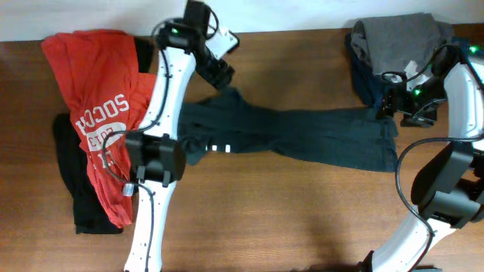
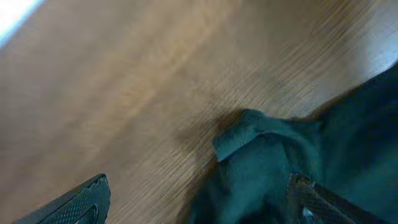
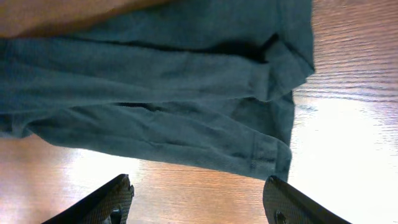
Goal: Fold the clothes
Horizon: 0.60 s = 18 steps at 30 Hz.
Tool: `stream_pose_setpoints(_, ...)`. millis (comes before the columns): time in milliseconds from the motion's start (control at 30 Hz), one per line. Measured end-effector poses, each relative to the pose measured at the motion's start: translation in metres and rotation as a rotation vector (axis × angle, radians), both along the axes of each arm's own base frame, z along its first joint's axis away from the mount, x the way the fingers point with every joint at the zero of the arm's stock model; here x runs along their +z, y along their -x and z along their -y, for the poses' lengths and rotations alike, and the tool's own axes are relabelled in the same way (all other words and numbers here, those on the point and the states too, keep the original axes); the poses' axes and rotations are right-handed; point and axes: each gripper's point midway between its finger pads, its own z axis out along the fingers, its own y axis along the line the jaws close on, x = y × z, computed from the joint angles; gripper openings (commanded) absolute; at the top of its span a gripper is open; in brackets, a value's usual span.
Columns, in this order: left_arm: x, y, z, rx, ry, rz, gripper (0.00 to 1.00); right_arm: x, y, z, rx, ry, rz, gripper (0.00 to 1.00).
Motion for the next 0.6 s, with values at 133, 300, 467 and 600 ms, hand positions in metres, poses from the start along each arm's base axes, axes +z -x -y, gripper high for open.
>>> stream_pose_setpoints(133, -0.04, -0.003, -0.004, 0.027, 0.004, -0.062, 0.91, 0.0, -0.001, -0.005, 0.011, -0.006, 0.002, 0.72)
stream_pose_setpoints(300, -0.043, -0.012, 0.0, 0.089, 0.062, -0.059, 0.91, 0.0, -0.002, -0.007, 0.014, -0.007, 0.002, 0.73)
stream_pose_setpoints(467, -0.057, 0.002, 0.02, -0.002, 0.068, -0.099, 0.8, 0.0, -0.002, -0.007, 0.015, -0.006, 0.002, 0.73)
stream_pose_setpoints(600, -0.062, 0.007, 0.029, -0.056, 0.063, -0.103, 0.72, 0.0, -0.002, -0.007, 0.014, -0.006, 0.002, 0.73)
